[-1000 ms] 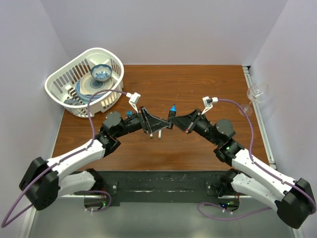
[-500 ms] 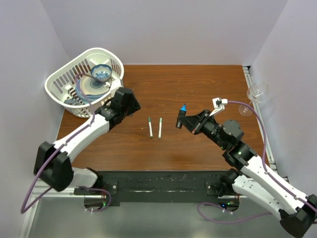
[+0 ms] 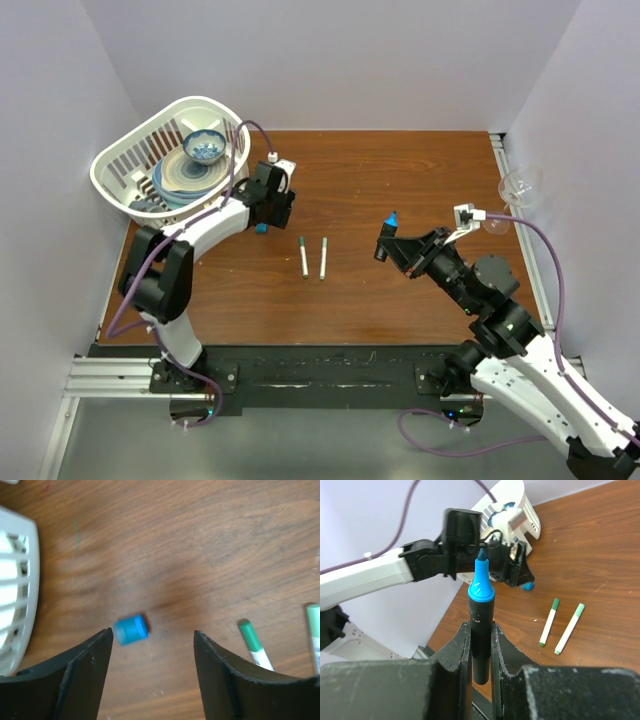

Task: Insert the pens into the pen caps

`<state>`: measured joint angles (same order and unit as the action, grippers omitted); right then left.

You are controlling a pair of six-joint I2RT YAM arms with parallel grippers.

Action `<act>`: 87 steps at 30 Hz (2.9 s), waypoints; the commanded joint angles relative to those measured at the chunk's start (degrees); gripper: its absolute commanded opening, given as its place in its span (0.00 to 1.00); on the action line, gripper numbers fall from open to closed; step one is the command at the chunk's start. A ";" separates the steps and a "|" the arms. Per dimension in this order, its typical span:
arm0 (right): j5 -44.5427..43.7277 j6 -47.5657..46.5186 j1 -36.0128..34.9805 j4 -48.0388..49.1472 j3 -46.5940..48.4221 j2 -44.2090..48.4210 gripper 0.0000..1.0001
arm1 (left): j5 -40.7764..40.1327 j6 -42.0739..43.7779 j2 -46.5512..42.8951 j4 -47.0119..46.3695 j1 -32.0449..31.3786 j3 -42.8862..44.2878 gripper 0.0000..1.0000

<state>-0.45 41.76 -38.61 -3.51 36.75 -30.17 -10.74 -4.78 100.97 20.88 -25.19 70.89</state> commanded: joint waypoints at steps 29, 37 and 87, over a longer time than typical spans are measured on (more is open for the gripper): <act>-6.67 -4.93 -0.06 -6.69 4.73 4.42 0.00 | 13.73 20.16 11.71 7.94 6.47 6.01 0.74; -6.67 -4.58 -0.06 -6.95 4.21 5.04 0.00 | 14.17 19.10 8.02 9.62 6.47 1.97 0.70; -4.66 -3.00 -0.15 -8.88 4.64 3.20 0.00 | 12.94 8.84 7.68 6.19 6.29 -0.93 0.00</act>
<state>-6.61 38.24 -38.61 -13.32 39.09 -24.45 1.28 10.04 110.45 25.39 -18.79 73.14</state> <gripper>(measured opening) 0.139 0.308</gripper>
